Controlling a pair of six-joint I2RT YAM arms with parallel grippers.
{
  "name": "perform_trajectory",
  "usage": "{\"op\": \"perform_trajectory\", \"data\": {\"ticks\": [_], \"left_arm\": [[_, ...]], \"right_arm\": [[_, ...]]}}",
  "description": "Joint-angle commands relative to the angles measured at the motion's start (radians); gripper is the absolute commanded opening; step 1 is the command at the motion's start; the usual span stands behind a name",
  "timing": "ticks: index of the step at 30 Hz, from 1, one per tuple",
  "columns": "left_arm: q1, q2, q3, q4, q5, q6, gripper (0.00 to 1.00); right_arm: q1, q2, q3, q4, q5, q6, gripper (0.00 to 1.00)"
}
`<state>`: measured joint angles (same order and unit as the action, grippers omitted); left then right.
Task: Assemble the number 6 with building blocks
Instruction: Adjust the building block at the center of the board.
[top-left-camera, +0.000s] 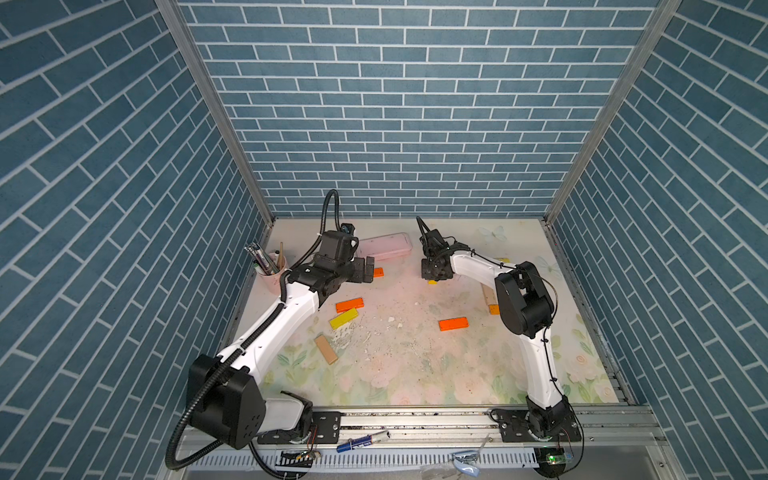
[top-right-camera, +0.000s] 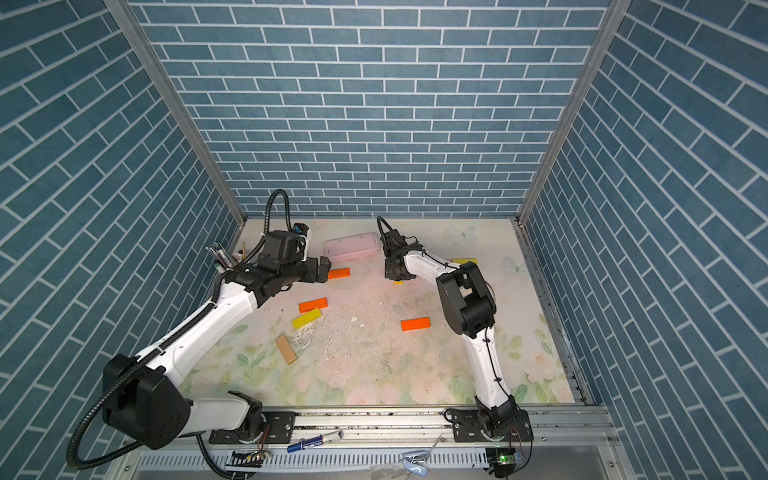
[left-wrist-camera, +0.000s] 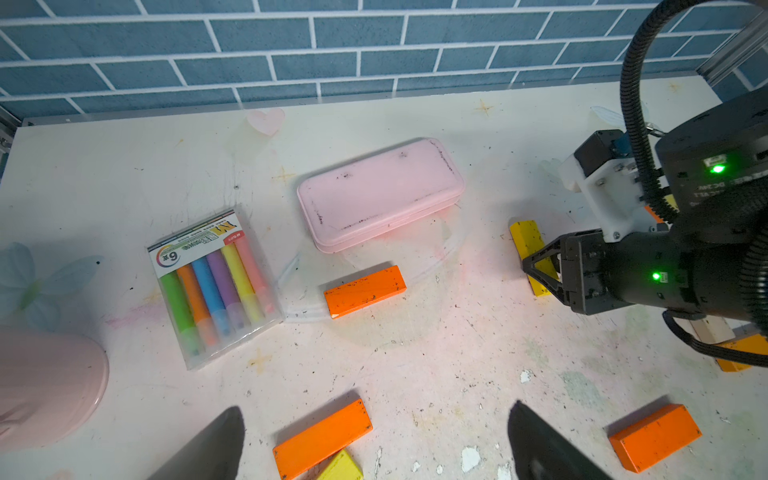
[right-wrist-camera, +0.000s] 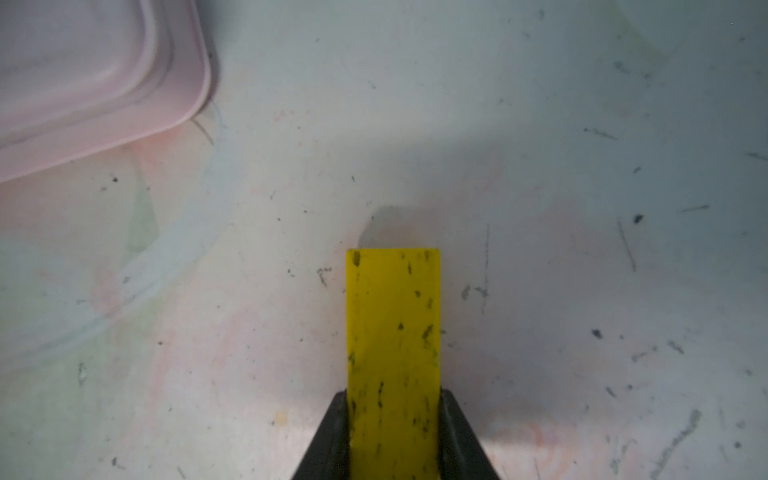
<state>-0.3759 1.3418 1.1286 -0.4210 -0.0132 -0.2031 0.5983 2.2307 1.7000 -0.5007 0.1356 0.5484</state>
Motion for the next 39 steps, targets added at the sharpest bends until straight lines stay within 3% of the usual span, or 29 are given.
{"op": "perform_trajectory", "data": {"ticks": [1, 5, 19, 28, 39], "left_arm": [[0.006, -0.021, -0.015, 0.014, -0.001, -0.014, 0.99], [0.006, -0.014, -0.013, 0.016, 0.005, -0.019, 1.00], [0.006, -0.018, -0.016, 0.025, 0.028, -0.032, 0.99], [0.004, -0.021, -0.022, 0.031, 0.038, -0.041, 0.99], [0.003, -0.019, -0.023, 0.031, 0.044, -0.044, 0.99]], "right_arm": [[-0.012, 0.018, 0.000, -0.089, 0.039, 0.059, 0.25], [-0.016, 0.015, -0.007, -0.096, 0.040, 0.125, 0.25], [-0.026, 0.015, 0.066, -0.256, 0.097, 0.856, 0.24], [-0.041, 0.049, 0.096, -0.258, 0.058, 1.207, 0.25], [-0.068, 0.083, 0.139, -0.139, 0.025, 1.382, 0.51]]}}
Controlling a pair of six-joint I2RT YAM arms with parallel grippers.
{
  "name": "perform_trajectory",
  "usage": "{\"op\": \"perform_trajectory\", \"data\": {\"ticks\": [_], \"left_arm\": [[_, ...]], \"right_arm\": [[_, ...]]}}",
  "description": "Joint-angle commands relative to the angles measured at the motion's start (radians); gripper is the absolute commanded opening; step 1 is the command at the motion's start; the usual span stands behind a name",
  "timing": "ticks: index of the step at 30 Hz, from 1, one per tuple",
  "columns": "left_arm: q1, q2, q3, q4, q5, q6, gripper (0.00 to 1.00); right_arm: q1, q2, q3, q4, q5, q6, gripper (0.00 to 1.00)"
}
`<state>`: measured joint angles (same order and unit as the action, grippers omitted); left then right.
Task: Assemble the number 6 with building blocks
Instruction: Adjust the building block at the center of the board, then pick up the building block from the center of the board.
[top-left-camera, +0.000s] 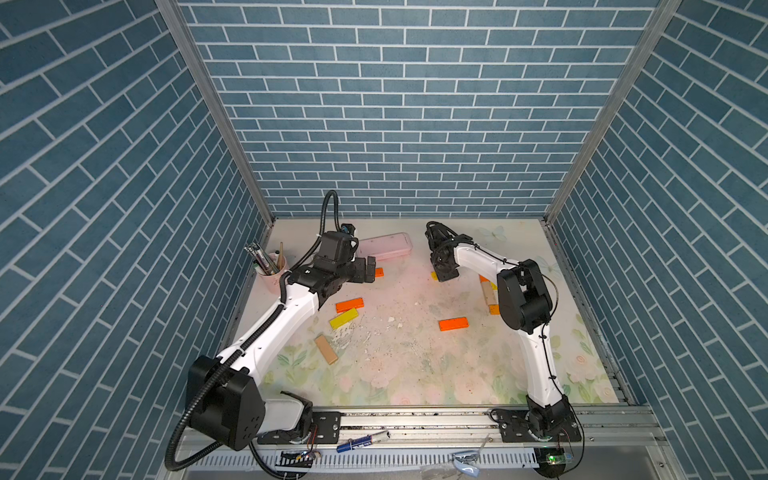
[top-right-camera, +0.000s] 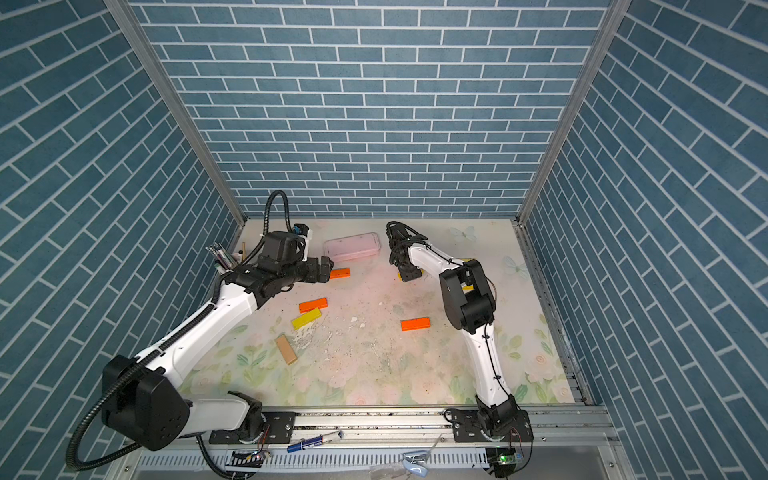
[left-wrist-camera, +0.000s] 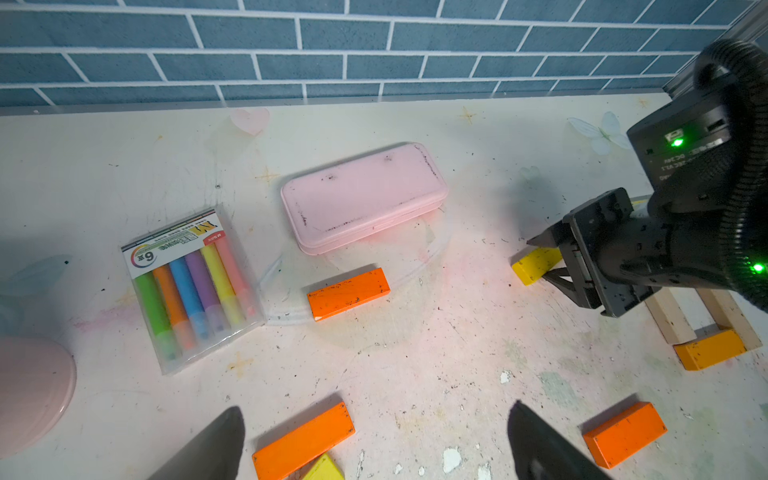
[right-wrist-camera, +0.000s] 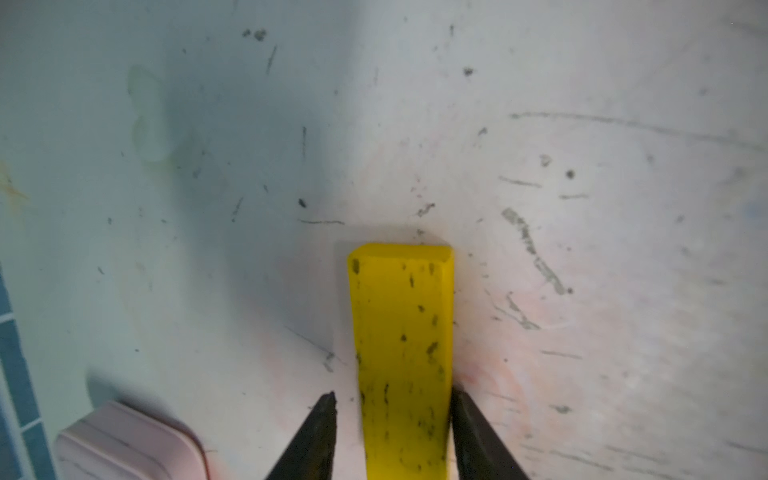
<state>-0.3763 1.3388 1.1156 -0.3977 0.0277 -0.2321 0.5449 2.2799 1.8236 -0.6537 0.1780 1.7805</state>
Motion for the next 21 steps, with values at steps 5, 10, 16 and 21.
{"op": "perform_trajectory", "data": {"ticks": [5, 10, 16, 21], "left_arm": [[0.002, -0.018, -0.011, 0.008, 0.001, -0.009, 0.99], [0.003, -0.004, -0.004, -0.001, 0.008, -0.007, 0.99], [0.001, 0.008, 0.006, -0.009, 0.052, 0.012, 0.99], [-0.022, 0.061, 0.022, -0.015, 0.130, 0.014, 0.99]], "right_arm": [[-0.024, -0.041, -0.020, 0.080, -0.016, 0.047, 0.56], [-0.008, -0.176, -0.161, 0.124, -0.065, -0.255, 0.56], [-0.029, -0.398, -0.432, 0.183, -0.091, -0.808, 0.54], [-0.081, -0.607, -0.664, 0.258, -0.152, -1.091, 0.54]]}}
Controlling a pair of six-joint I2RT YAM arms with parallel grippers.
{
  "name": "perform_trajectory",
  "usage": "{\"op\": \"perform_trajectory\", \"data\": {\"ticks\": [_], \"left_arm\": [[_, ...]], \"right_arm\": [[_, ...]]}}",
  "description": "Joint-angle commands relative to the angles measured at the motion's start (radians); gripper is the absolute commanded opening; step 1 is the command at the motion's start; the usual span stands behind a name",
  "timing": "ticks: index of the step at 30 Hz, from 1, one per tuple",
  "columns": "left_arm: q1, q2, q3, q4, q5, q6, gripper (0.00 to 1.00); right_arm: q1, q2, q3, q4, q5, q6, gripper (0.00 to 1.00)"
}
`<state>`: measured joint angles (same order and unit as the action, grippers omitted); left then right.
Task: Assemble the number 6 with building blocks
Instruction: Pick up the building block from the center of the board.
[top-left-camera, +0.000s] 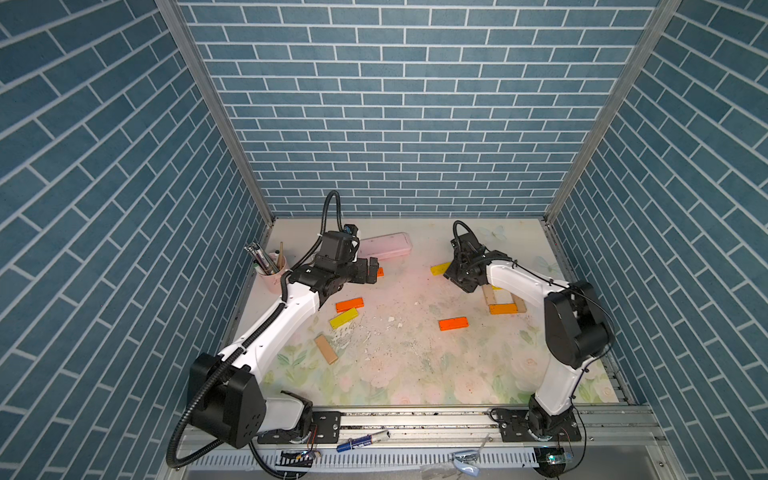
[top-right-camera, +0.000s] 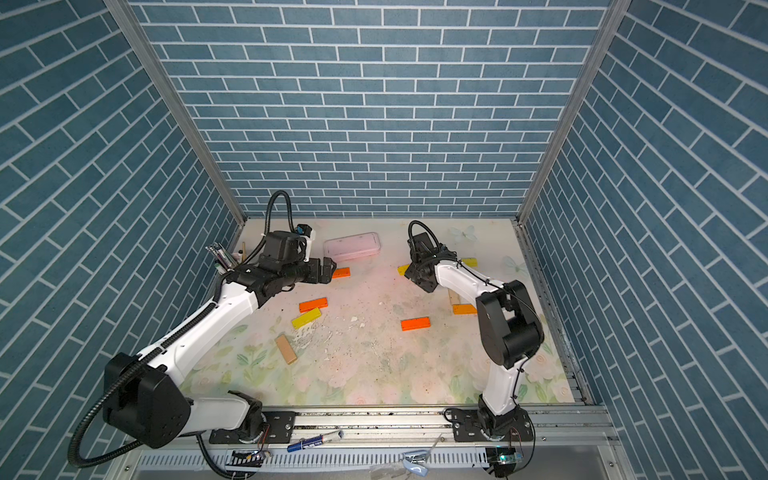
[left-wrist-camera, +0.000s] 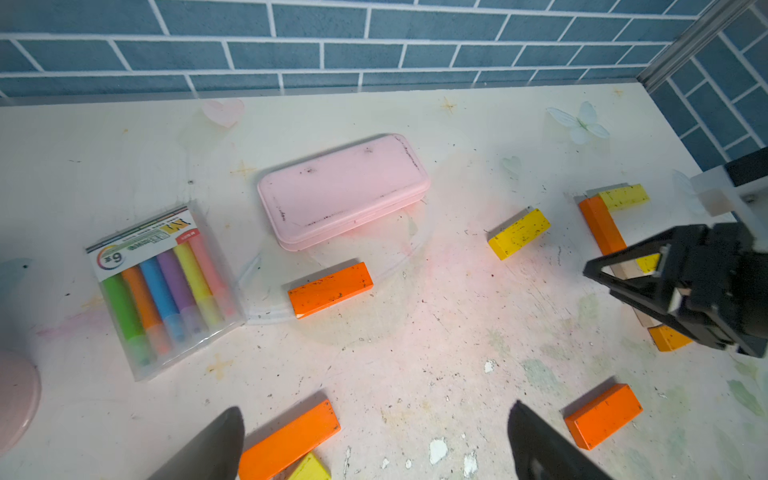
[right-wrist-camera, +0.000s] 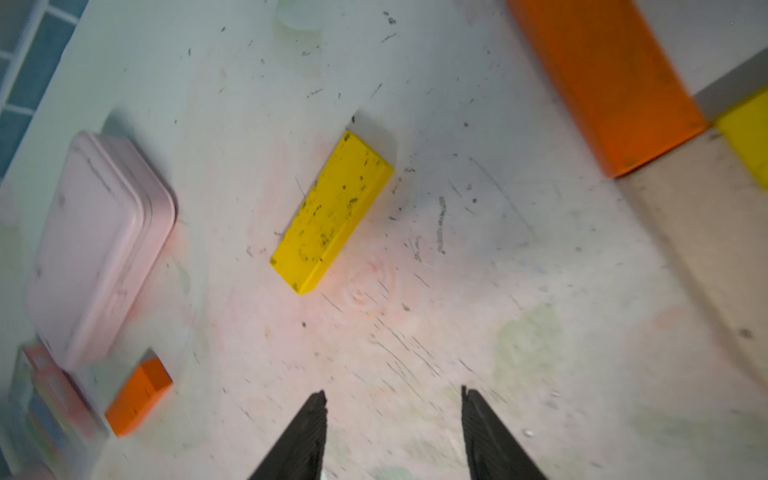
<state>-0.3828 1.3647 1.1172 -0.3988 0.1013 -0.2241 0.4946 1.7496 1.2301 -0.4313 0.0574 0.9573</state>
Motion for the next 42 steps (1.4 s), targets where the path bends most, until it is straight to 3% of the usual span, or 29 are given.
{"op": "perform_trajectory", "data": {"ticks": [1, 9, 15, 21, 27, 42], "left_arm": [[-0.029, 0.051, 0.025, -0.016, 0.061, 0.017, 0.99], [-0.220, 0.180, 0.075, -0.055, 0.013, 0.107, 0.97], [-0.386, 0.313, 0.184, -0.180, -0.117, 0.204, 0.97], [-0.511, 0.433, 0.246, -0.194, -0.183, 0.322, 0.96], [-0.559, 0.511, 0.275, -0.176, -0.125, 0.379, 0.89], [-0.641, 0.740, 0.472, -0.192, -0.156, 0.435, 0.75]], "right_arm": [[-0.046, -0.111, -0.091, 0.020, -0.028, -0.304, 0.54], [-0.119, -0.324, -0.193, 0.008, 0.099, -0.457, 0.54], [-0.235, -0.446, -0.303, 0.072, 0.163, -0.339, 0.56], [-0.325, -0.614, -0.445, 0.148, 0.176, -0.244, 0.56], [-0.397, -0.691, -0.505, 0.146, 0.155, -0.205, 0.54], [-0.428, -0.718, -0.524, 0.128, 0.118, -0.201, 0.53]]}}
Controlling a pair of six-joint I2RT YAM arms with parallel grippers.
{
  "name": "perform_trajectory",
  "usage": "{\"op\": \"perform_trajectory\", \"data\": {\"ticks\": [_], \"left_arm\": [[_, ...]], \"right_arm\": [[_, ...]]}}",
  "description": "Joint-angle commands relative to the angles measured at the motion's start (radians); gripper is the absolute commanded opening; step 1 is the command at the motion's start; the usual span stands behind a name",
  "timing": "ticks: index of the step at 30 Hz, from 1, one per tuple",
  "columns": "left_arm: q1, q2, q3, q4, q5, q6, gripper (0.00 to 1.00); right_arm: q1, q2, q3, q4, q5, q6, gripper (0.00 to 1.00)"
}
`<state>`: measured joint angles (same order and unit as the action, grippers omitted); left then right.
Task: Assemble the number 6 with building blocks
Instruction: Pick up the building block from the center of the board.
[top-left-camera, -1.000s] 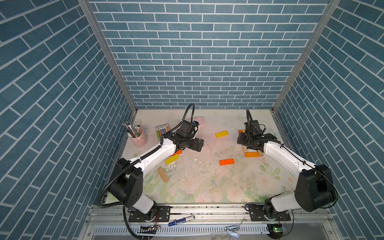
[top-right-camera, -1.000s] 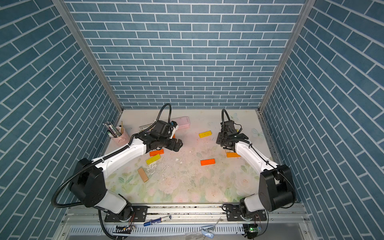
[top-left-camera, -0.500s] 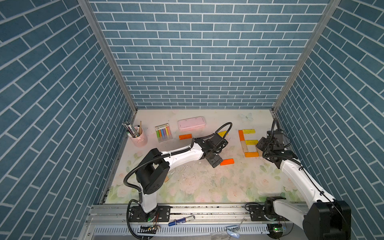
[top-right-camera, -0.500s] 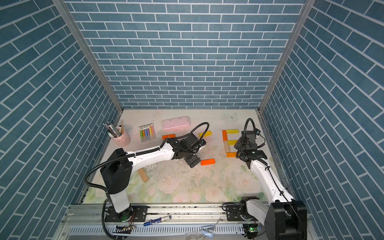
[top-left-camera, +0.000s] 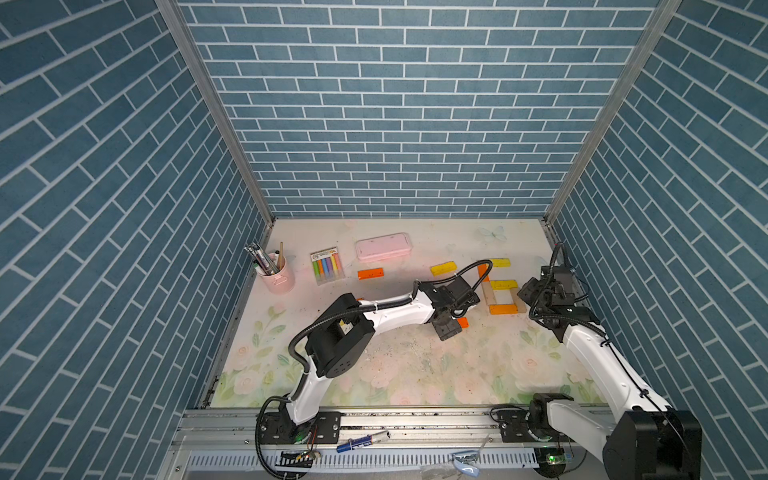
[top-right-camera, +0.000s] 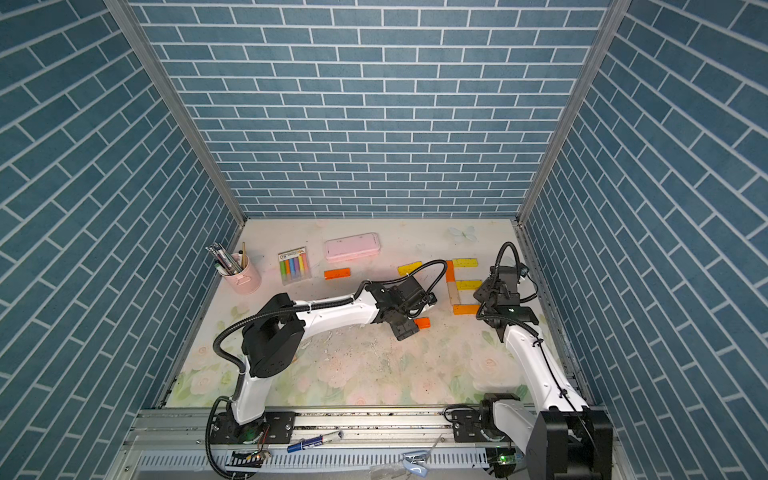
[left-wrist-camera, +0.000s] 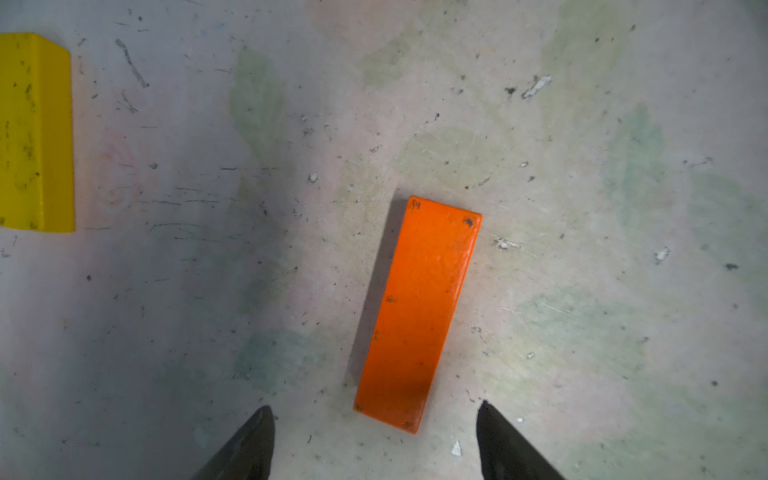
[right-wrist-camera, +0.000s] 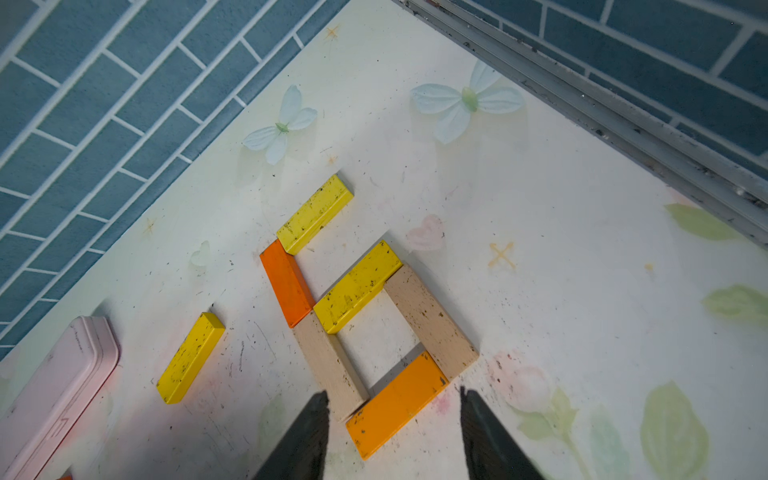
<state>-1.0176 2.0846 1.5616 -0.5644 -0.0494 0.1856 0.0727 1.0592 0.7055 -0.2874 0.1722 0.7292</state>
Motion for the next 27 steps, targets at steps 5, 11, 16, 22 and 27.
{"op": "perform_trajectory", "data": {"ticks": [5, 11, 16, 22, 27], "left_arm": [[-0.009, 0.053, 0.039, -0.021, 0.011, 0.027, 0.64], [-0.009, 0.084, 0.030, -0.023, 0.005, 0.018, 0.50], [-0.009, 0.068, 0.008, -0.020, -0.053, 0.004, 0.36], [-0.001, -0.001, -0.070, 0.032, -0.115, -0.067, 0.28], [0.036, -0.054, -0.128, 0.051, -0.159, -0.213, 0.28]], "right_arm": [[-0.008, -0.015, -0.003, 0.001, -0.003, 0.014, 0.52], [-0.008, -0.003, 0.004, 0.011, -0.028, -0.017, 0.51], [-0.008, -0.033, 0.002, 0.015, -0.042, -0.046, 0.51], [-0.008, -0.062, -0.003, 0.005, -0.054, -0.084, 0.51], [-0.008, -0.057, -0.005, 0.002, -0.084, -0.106, 0.51]]}}
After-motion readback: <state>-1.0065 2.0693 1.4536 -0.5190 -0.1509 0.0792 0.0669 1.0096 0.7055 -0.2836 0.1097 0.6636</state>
